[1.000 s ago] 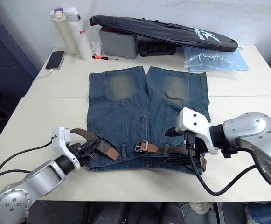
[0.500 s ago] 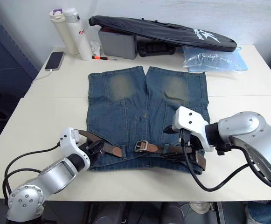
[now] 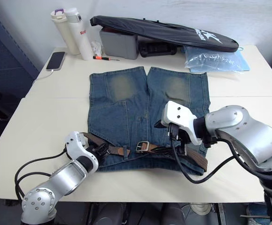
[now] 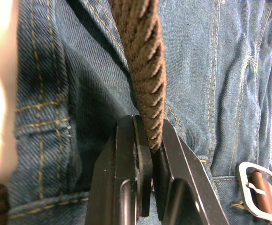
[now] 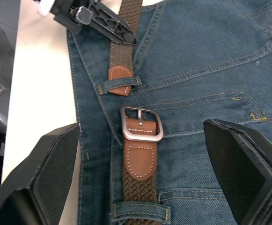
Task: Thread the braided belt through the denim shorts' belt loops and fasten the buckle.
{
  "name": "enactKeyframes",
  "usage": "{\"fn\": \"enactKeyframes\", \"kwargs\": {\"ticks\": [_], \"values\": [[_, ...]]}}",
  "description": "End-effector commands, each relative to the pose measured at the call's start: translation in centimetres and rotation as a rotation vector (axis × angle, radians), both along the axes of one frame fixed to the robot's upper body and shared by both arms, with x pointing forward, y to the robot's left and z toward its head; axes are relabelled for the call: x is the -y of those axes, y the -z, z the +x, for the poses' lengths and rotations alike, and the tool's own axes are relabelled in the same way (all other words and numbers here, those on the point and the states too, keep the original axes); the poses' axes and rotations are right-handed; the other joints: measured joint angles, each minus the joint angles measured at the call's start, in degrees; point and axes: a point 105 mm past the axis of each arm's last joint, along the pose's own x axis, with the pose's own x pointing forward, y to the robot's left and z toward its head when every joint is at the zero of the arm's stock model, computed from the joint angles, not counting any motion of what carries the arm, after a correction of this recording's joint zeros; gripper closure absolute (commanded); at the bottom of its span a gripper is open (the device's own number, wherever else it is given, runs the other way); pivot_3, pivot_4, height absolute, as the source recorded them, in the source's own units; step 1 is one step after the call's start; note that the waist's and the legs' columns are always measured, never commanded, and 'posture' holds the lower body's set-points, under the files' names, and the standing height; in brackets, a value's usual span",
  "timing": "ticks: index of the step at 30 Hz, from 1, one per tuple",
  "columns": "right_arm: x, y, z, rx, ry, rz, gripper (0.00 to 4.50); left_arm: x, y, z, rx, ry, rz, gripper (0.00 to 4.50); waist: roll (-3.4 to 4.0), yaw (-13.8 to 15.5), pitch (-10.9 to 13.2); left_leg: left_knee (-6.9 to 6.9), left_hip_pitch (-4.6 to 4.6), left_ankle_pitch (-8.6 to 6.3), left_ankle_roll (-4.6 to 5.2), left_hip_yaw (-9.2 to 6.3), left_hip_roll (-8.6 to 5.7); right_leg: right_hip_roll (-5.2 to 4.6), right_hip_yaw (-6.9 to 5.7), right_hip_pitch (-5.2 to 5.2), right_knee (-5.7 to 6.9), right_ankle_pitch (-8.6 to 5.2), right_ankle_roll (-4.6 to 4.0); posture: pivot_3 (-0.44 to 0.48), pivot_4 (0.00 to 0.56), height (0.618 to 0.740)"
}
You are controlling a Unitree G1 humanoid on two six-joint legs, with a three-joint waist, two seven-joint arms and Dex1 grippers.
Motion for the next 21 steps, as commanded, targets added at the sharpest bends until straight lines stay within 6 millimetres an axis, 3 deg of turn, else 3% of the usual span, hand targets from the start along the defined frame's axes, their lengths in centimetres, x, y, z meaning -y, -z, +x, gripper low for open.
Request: {"fn": "enactKeyframes", "kwargs": {"ticks": [1, 12, 16, 18, 21], "values": [[-0.4, -0.9, 0.3, 0.038, -0.035, -0.003, 0.06, 2.6, -0.2, -0.9, 0.002, 0.15, -0.061, 4.5, 0.03, -0.09, -0.02, 0.0, 0.0, 0.0, 0.0, 0.0, 0.0, 0.0, 0.0, 0.0, 0.0, 0.0, 0.0, 0.0, 0.15, 0.74], [-0.8, -0.5, 0.6, 0.036, -0.048, 0.008, 0.06, 4.9, -1.1, -0.1, 0.065, 0.392, -0.012, 4.5, 0.11, -0.12, -0.07, 0.0, -0.01, 0.01, 0.02, 0.0, -0.01, 0.02, 0.0, -0.02, 0.02, 0.01, 0.0, 0.0, 0.15, 0.74], [-1.2, -0.2, 0.2, 0.03, -0.061, 0.019, 0.06, 4.3, -1.3, 0.2, 0.071, 0.425, 0.049, 4.5, 0.1, -0.15, -0.06, 0.01, -0.02, 0.01, 0.01, -0.01, -0.01, 0.02, 0.01, -0.01, 0.02, 0.02, 0.02, 0.0, 0.15, 0.74], [-1.3, 0.0, 0.2, 0.028, -0.064, 0.025, 0.0, 3.8, -1.5, 0.3, 0.072, 0.424, 0.063, 3.61, 0.11, -0.29, -0.06, -0.01, -0.01, 0.01, 0.01, 0.0, -0.01, 0.02, 0.02, -0.02, 0.02, 0.02, 0.02, 0.0, 0.15, 0.74], [-1.6, 0.4, -0.2, 0.022, -0.075, 0.033, 0.0, 2.9, -2.4, -0.1, 0.074, 0.444, 0.051, 2.71, 0.1, -0.41, -0.06, -0.02, 0.0, 0.02, 0.0, 0.0, 0.02, 0.04, 0.02, -0.03, 0.05, 0.02, 0.02, 0.0, 0.15, 0.74]]}}
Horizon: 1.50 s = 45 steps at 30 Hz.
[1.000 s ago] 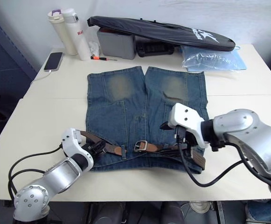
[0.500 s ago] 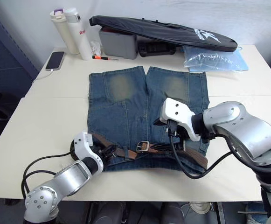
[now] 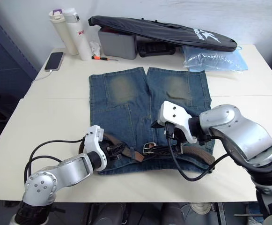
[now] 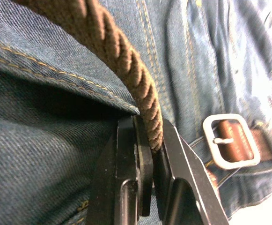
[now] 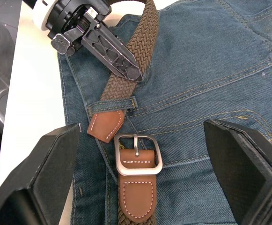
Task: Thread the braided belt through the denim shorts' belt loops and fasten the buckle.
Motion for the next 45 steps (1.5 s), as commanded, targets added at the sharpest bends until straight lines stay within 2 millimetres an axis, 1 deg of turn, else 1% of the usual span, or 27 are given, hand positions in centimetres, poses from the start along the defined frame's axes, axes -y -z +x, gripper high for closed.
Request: {"fn": "enactKeyframes", "kwargs": {"ticks": [1, 3, 6, 7, 9, 11, 14, 19, 21, 23, 24, 25, 27, 28, 31, 35, 39, 45], "values": [[-0.7, -0.2, -0.9, 0.038, -0.046, 0.01, 0.0, -0.8, -2.0, -0.7, 0.027, 0.054, -0.031, 2.17, 0.0, -0.11, 0.0, 0.0, 0.0, 0.0, 0.0, 0.0, 0.0, 0.0, 0.01, 0.0, 0.01, 0.0, 0.0, 0.0, 0.15, 0.74], [-0.6, 0.1, -1.2, 0.032, -0.056, 0.01, 0.0, -1.3, -2.6, -1.2, 0.023, 0.089, -0.018, 1.42, -0.01, -0.26, 0.01, -0.01, 0.01, 0.0, -0.03, -0.01, 0.04, 0.02, 0.01, -0.02, 0.04, 0.0, 0.0, 0.0, 0.15, 0.74], [-0.7, 0.7, -1.8, 0.035, -0.082, 0.004, 0.0, -2.1, -3.4, -2.0, 0.026, 0.176, 0.016, 0.09, 0.0, -0.47, 0.0, -0.01, 0.03, 0.0, -0.04, 0.01, 0.03, 0.02, 0.05, -0.02, 0.04, 0.0, -0.01, 0.0, 0.15, 0.74], [-0.7, 0.9, -1.9, 0.037, -0.089, 0.002, 0.0, -2.2, -3.6, -2.2, 0.026, 0.2, 0.025, 0.03, -0.01, -0.6, 0.01, -0.02, 0.04, 0.0, -0.04, 0.02, 0.03, 0.02, 0.05, -0.02, 0.04, 0.0, -0.01, 0.0, 0.15, 0.74], [-1.0, 1.4, -2.3, 0.051, -0.111, -0.004, 0.0, -3.2, -3.7, -3.0, 0.021, 0.281, 0.077, 0.03, -0.01, -0.8, 0.01, -0.03, 0.03, 0.0, -0.04, 0.01, 0.04, 0.03, 0.05, -0.04, 0.05, -0.01, -0.02, 0.0, 0.15, 0.74], [-1.0, 2.0, -2.5, 0.083, -0.136, -0.039, 0.0, -4.3, -4.0, -4.5, 0.003, 0.401, 0.144, 0.03, -0.03, -1.39, 0.02, -0.06, 0.03, 0.0, -0.04, 0.02, 0.04, 0.04, 0.05, -0.08, 0.04, -0.02, -0.03, 0.0, 0.15, 0.74], [-1.3, 3.0, -2.4, 0.134, -0.161, -0.088, 0.0, -5.6, -4.9, -6.3, -0.026, 0.574, 0.219, 0.03, -0.02, -1.81, 0.01, -0.15, 0.02, -0.01, -0.05, 0.08, 0.04, 0.05, 0.07, -0.17, 0.06, -0.07, -0.1, 0.0, 0.15, 0.74], [-1.9, 4.8, -2.7, 0.203, -0.218, -0.158, 0.0, -6.3, -6.4, -7.2, 0.023, 0.779, 0.333, 0.03, 0.03, -2.47, -0.02, -0.26, 0.0, -0.02, -0.08, 0.18, 0.1, 0.06, 0.05, -0.36, 0.11, -0.17, -0.24, 0.0, 0.15, 0.74], [-2.1, 5.1, -2.8, 0.221, -0.23, -0.171, 0.0, -6.3, -6.9, -7.5, 0.055, 0.862, 0.375, 0.03, -0.04, -2.7, 0.02, -0.26, -0.06, 0.0, -0.12, 0.19, 0.14, 0.1, 0.04, -0.48, 0.17, -0.19, -0.28, 0.0, 0.15, 0.74], [-2.2, 5.1, -2.9, 0.233, -0.234, -0.178, 0.55, -6.7, -7.2, -7.8, 0.078, 0.948, 0.44, 0.0, -0.05, -2.85, 0.03, -0.27, -0.07, 0.0, -0.12, 0.25, 0.16, 0.11, 0.06, -0.49, 0.18, -0.19, -0.28, 0.0, 0.15, 0.74], [-2.3, 5.0, -3.0, 0.239, -0.237, -0.178, 0.75, -6.9, -7.3, -7.5, 0.113, 0.979, 0.482, 0.0, -0.05, -2.93, 0.03, -0.29, -0.07, 0.0, -0.12, 0.27, 0.17, 0.11, 0.07, -0.53, 0.18, -0.19, -0.28, 0.0, 0.15, 0.74], [-2.3, 5.0, -3.0, 0.243, -0.239, -0.177, 1.17, -7.2, -7.3, -7.3, 0.138, 1.002, 0.509, 0.0, -0.05, -2.95, 0.02, -0.33, -0.08, -0.01, -0.13, 0.36, 0.2, 0.12, 0.11, -0.6, 0.18, -0.19, -0.28, 0.0, 0.15, 0.74], [-2.3, 4.8, -3.2, 0.245, -0.239, -0.176, 2.03, -7.3, -7.4, -7.5, 0.157, 1.05, 0.494, 0.0, 0.03, -2.9, -0.02, -0.46, -0.07, 0.01, -0.16, 0.46, 0.27, 0.18, 0.17, -0.71, 0.19, -0.2, -0.31, 0.0, 0.15, 0.74], [-2.3, 4.7, -3.2, 0.246, -0.239, -0.176, 2.03, -7.2, -7.5, -7.8, 0.169, 1.083, 0.471, 0.0, 0.0, -2.9, -0.01, -0.48, -0.06, 0.0, -0.19, 0.48, 0.41, 0.3, 0.18, -0.73, 0.19, -0.22, -0.36, 0.0, 0.15, 0.74], [-2.5, 4.4, -3.2, 0.258, -0.24, -0.167, 2.03, -7.5, -7.9, -8.0, 0.203, 1.131, 0.44, 0.0, -0.08, -2.91, 0.01, -0.46, -0.06, -0.09, -0.34, 0.48, 0.76, 0.66, 0.19, -0.78, 0.22, -0.29, -0.57, 0.0, 0.15, 0.74], [-3.1, 4.8, -3.4, 0.276, -0.274, -0.176, 2.03, -8.4, -8.2, -7.5, 0.247, 1.159, 0.482, 0.0, -0.08, -2.91, 0.01, -0.45, -0.03, -0.1, -0.39, 0.48, 0.9, 0.83, 0.2, -0.87, 0.41, -0.4, -0.77, 0.0, 0.15, 0.74], [-4.0, 5.0, -3.2, 0.298, -0.293, -0.167, 2.03, -9.1, -9.0, -6.2, 0.311, 1.108, 0.512, 0.0, -0.06, -2.95, 0.0, -0.39, -0.02, -0.1, -0.37, 0.48, 0.92, 0.85, 0.21, -0.86, 0.46, -0.38, -0.81, 0.0, 0.15, 0.74], [-5.2, 5.0, -3.2, 0.343, -0.347, -0.159, 2.03, -10.1, -9.3, -5.2, 0.335, 1.09, 0.565, 0.0, -0.13, -3.01, -0.02, -0.29, -0.03, -0.12, -0.34, 0.48, 0.92, 0.85, 0.25, -0.86, 0.58, -0.37, -0.82, 0.0, 0.15, 0.74]]}}
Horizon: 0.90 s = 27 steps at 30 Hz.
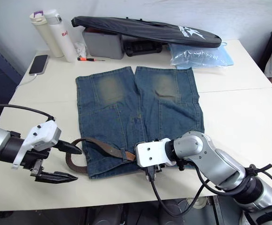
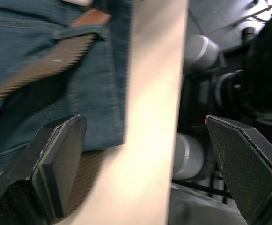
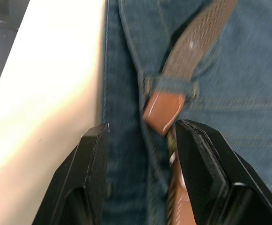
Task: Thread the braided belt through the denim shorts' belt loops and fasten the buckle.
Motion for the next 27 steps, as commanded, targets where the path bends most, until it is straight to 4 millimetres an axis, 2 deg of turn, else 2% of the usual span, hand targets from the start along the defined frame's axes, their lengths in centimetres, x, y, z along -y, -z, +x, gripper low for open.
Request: {"fn": "enactKeyframes", "kwargs": {"ticks": [1, 10, 20, 23, 24, 25, 26, 27], "values": [[-1.2, -0.2, -0.1, 0.052, -0.06, 0.006, 2.03, -0.5, -0.7, 0.8, 0.058, 0.002, 0.017, 0.0, -0.01, -0.02, 0.0, 0.03, 0.0, 0.0, 0.0, 0.0, 0.0, 0.0, 0.01, -0.01, 0.08, 0.0, 0.0, 0.0, 0.15, 0.74], [-2.7, 0.6, 1.4, 0.076, -0.079, -0.002, 2.03, -0.4, -0.9, 1.3, 0.072, 0.013, 0.025, 0.0, -0.02, -0.07, -0.03, 0.15, 0.04, 0.0, 0.01, 0.0, 0.0, 0.04, 0.1, -0.06, 0.68, -0.04, -0.06, 0.0, 0.15, 0.74], [-2.3, 1.3, 1.7, 0.05, -0.068, -0.029, 2.03, -0.5, -1.1, 1.4, 0.076, 0.008, 0.033, 0.0, -0.08, -0.08, -0.07, 0.18, 0.06, 0.0, 0.02, 0.01, 0.0, 0.07, 0.11, -0.07, 0.81, -0.04, -0.06, 0.0, 0.15, 0.74], [-2.2, 1.3, 1.8, 0.046, -0.059, -0.03, 2.85, -0.5, -1.2, 1.5, 0.077, 0.008, 0.032, 0.0, -0.08, -0.1, -0.07, 0.18, 0.07, 0.0, 0.02, 0.02, 0.0, 0.08, 0.12, -0.07, 0.82, -0.04, -0.05, 0.0, 0.15, 0.74], [-2.2, 1.4, 1.8, 0.044, -0.056, -0.03, 3.35, -0.5, -1.2, 1.5, 0.078, 0.008, 0.032, 0.0, -0.08, -0.1, -0.07, 0.18, 0.07, 0.0, 0.02, 0.01, 0.0, 0.08, 0.12, -0.07, 0.83, -0.04, -0.06, 0.0, 0.15, 0.74], [-2.2, 1.4, 1.9, 0.04, -0.051, -0.03, 3.63, -0.5, -1.2, 1.6, 0.08, 0.007, 0.032, 0.0, -0.08, -0.09, -0.07, 0.18, 0.07, 0.0, 0.02, 0.02, 0.01, 0.08, 0.12, -0.07, 0.83, -0.04, -0.05, 0.0, 0.15, 0.74], [-2.1, 1.4, 1.9, 0.037, -0.048, -0.03, 4.26, -0.5, -1.2, 1.6, 0.082, 0.007, 0.031, 0.0, -0.08, -0.08, -0.07, 0.18, 0.07, 0.0, 0.02, 0.02, 0.01, 0.08, 0.12, -0.07, 0.84, -0.04, -0.05, 0.0, 0.15, 0.74], [-2.1, 1.4, 1.9, 0.036, -0.047, -0.03, 4.46, -0.5, -1.2, 1.6, 0.082, 0.007, 0.031, 0.0, -0.08, -0.07, -0.07, 0.19, 0.07, 0.0, 0.02, 0.02, 0.01, 0.08, 0.12, -0.07, 0.84, -0.04, -0.05, 0.0, 0.15, 0.74]]}}
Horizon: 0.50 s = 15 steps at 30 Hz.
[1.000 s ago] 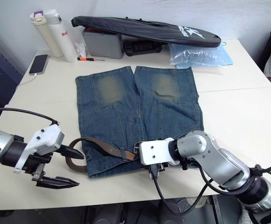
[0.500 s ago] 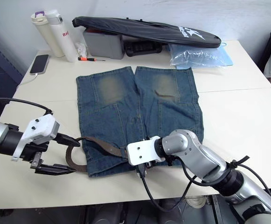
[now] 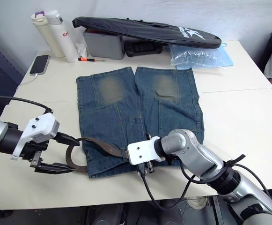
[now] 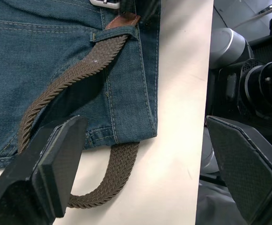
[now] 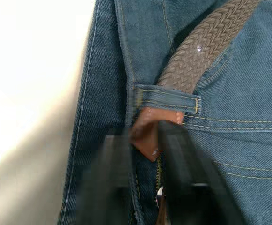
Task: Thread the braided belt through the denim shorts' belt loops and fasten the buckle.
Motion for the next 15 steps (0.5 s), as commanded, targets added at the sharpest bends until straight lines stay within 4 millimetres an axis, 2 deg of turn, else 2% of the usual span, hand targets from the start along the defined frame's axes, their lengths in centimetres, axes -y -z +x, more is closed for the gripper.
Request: {"fn": "enactKeyframes", "kwargs": {"ticks": [1, 7, 11, 15], "values": [[-0.1, -0.6, 0.0, 0.016, -0.001, 0.016, 4.46, 0.1, -0.4, 0.1, 0.02, 0.011, 0.002, 0.0, 0.0, 0.01, 0.0, 0.01, 0.0, 0.0, 0.0, 0.0, 0.0, 0.0, 0.0, 0.0, 0.01, 0.0, 0.0, 0.0, 0.15, 0.74], [0.1, -0.6, 0.1, 0.009, 0.013, 0.023, 4.46, 0.1, -0.3, 0.1, 0.01, 0.021, 0.005, 0.0, 0.0, 0.01, 0.0, 0.01, 0.0, 0.0, 0.0, 0.0, 0.0, 0.0, 0.01, 0.0, 0.03, 0.0, 0.0, 0.0, 0.15, 0.74], [0.4, -2.2, 0.5, 0.017, 0.036, 0.062, 4.46, 0.0, -0.3, 0.0, 0.011, 0.016, 0.0, 0.0, 0.0, 0.01, -0.01, 0.02, 0.01, 0.0, 0.0, 0.01, 0.0, 0.0, 0.02, 0.0, 0.05, 0.0, 0.0, 0.0, 0.15, 0.74], [1.3, -3.5, 0.4, 0.031, 0.029, 0.048, 4.46, 0.3, -0.9, 0.9, 0.051, -0.017, -0.063, 0.0, 0.0, 0.08, -0.02, 0.05, 0.02, 0.0, 0.01, 0.03, 0.0, 0.0, 0.05, 0.01, 0.09, 0.0, 0.0, 0.0, 0.15, 0.74]]}}
